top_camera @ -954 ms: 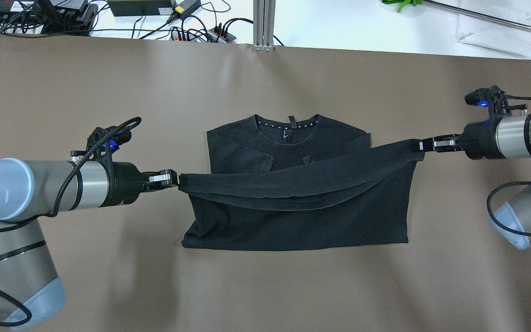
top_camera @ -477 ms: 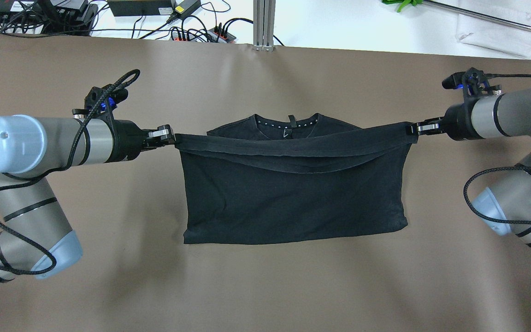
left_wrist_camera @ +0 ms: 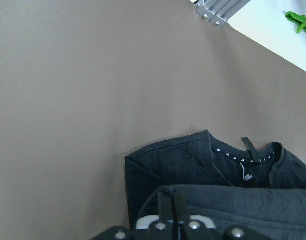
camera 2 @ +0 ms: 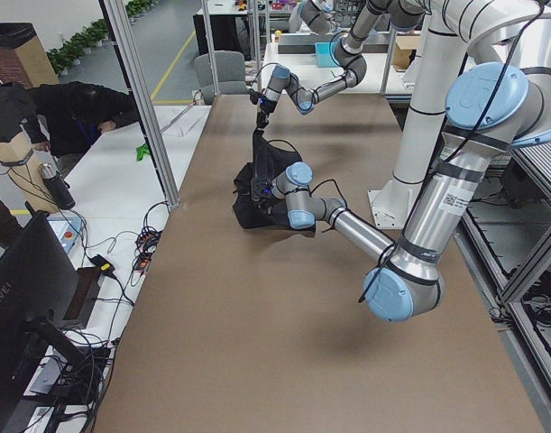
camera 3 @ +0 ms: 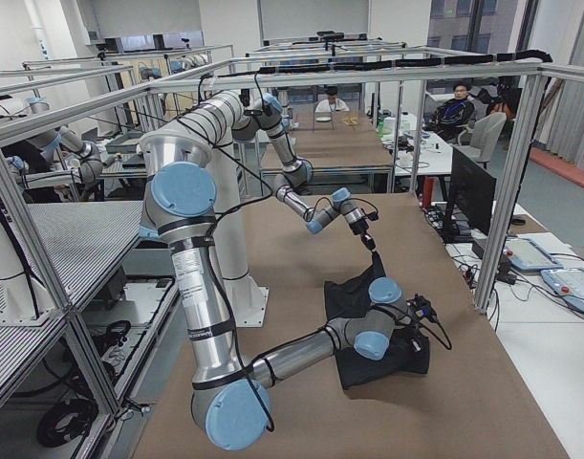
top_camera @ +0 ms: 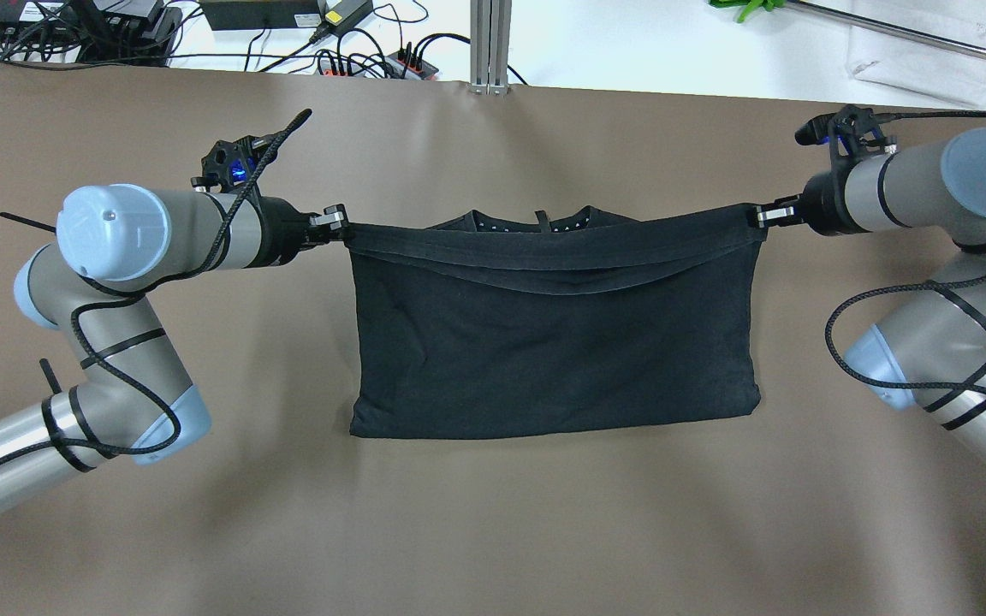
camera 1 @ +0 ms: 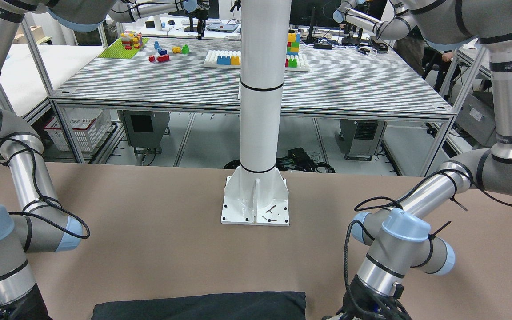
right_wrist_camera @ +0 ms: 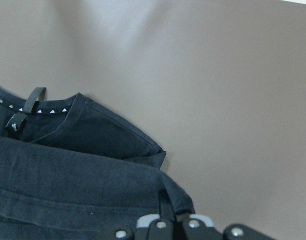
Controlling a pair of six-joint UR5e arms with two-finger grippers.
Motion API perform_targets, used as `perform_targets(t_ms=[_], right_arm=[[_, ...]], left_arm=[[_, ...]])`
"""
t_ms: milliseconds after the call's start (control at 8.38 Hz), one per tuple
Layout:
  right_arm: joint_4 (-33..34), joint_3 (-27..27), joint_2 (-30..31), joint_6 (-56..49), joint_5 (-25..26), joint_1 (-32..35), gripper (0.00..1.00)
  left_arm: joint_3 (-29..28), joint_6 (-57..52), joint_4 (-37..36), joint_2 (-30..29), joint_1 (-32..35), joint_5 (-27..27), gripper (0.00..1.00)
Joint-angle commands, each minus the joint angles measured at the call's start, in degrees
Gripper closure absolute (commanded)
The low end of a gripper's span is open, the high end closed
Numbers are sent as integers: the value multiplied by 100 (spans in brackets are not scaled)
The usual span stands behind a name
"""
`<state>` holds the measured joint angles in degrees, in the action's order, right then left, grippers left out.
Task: Fold clothes
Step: 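Hold the folded hem with both grippers above the collar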
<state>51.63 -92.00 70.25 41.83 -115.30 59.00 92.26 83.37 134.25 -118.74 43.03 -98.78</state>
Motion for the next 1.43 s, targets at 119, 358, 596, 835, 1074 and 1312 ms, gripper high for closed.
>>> perform_targets(t_ms=[119,358,596,835,1074,1312], right_arm=[[13,648,-547,-8,542,-134,100],[13,735,-591,-8,762,-257,100],[13,946,-670,-17,816,-258,100],[13,947,-679,-17,816,-258,100],[100,947,-871,-8,782,-249,100],[286,947,-1004,-25,790,-249,100]], left_arm=[[-446,-5,14,-211,100,158,100],[-454,-14,14,-150,109,236,100],[-454,-14,14,-88,109,245,100],[-454,-5,14,-88,109,254,100],[-437,21,-13,-132,100,254,100],[-402,21,-39,-228,127,245,100]])
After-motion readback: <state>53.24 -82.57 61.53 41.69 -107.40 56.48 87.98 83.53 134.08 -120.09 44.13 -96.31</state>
